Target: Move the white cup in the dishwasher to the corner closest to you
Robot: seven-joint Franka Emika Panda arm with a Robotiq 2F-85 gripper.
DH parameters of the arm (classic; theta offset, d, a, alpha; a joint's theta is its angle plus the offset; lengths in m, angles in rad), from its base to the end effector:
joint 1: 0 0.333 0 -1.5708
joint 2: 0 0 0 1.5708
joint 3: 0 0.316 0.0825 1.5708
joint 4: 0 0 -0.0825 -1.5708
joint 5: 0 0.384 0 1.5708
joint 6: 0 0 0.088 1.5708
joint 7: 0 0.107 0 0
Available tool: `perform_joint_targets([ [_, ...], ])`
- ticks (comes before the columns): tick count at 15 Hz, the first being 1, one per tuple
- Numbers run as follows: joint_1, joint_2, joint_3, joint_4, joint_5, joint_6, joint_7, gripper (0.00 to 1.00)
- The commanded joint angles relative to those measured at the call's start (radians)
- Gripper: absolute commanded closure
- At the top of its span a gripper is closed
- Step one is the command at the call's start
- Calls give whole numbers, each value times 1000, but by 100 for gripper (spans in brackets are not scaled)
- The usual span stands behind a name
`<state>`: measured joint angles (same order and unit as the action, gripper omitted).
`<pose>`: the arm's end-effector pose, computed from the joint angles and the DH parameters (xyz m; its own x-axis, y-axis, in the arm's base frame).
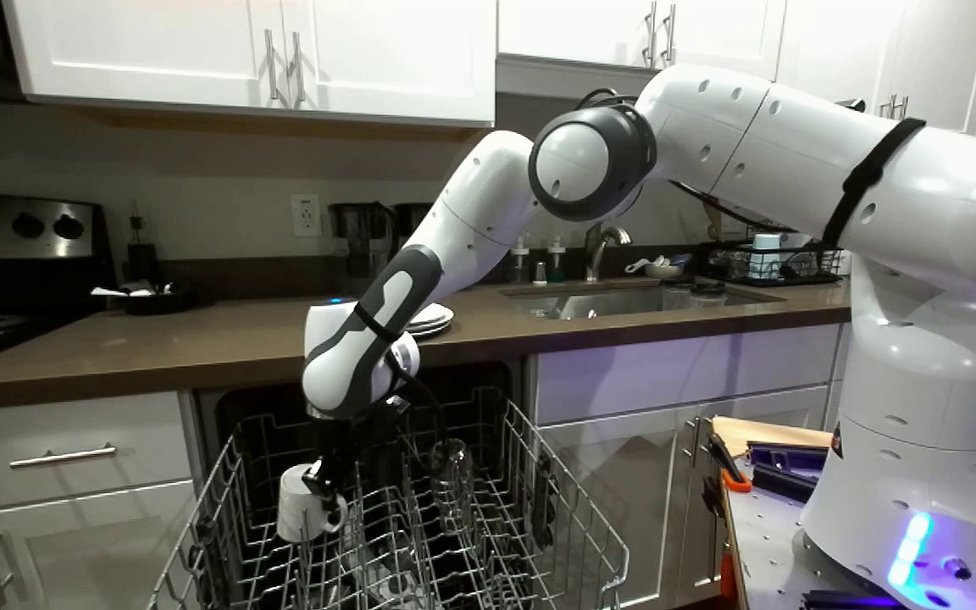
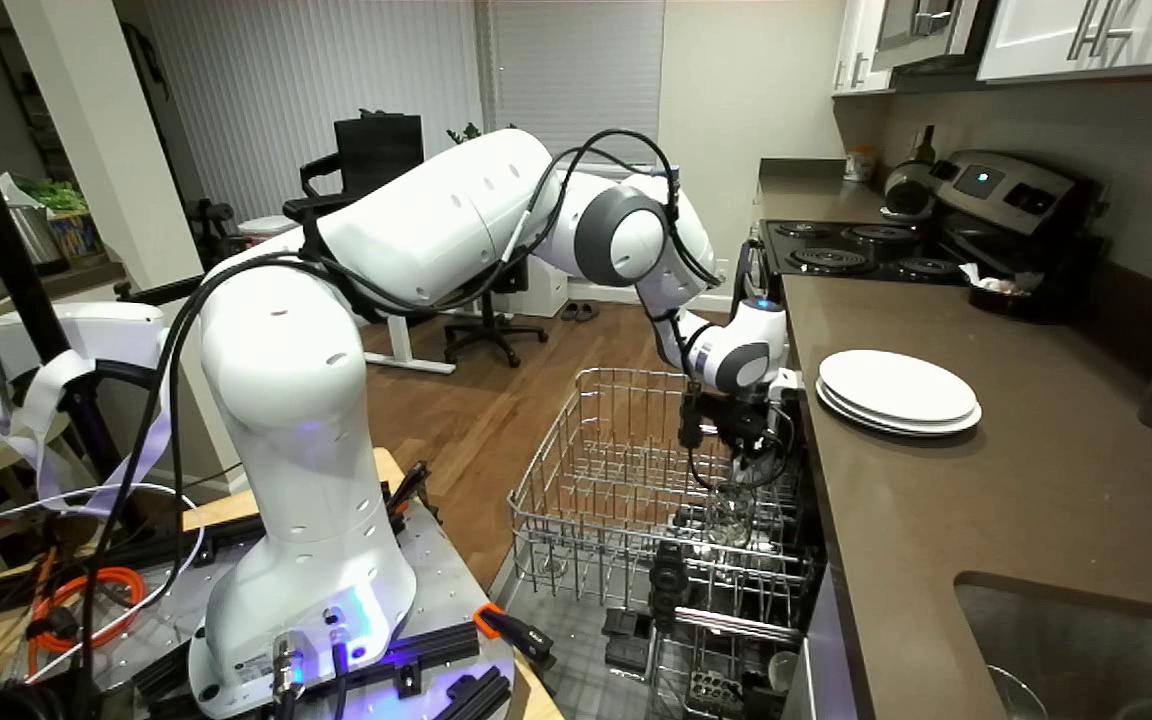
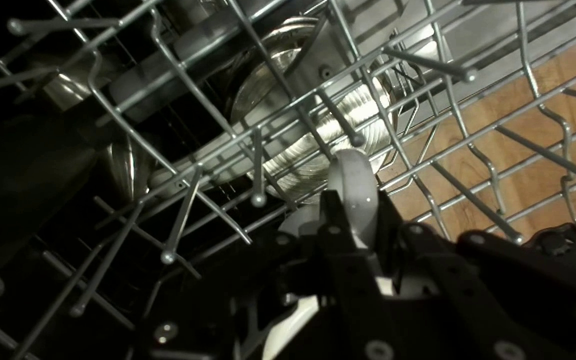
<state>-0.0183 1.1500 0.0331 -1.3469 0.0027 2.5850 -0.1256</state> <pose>0.7160 0.0057 0.0309 0.9891 0.1156 0.0914 0.1179 -0.9928 -0.0205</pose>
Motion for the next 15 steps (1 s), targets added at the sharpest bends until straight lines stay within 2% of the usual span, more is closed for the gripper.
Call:
perform_joint_targets([
  [1, 30, -98, -15, -91, -16, 8, 41, 90],
  [15, 91, -160, -70, -155, -38, -17, 112, 90],
])
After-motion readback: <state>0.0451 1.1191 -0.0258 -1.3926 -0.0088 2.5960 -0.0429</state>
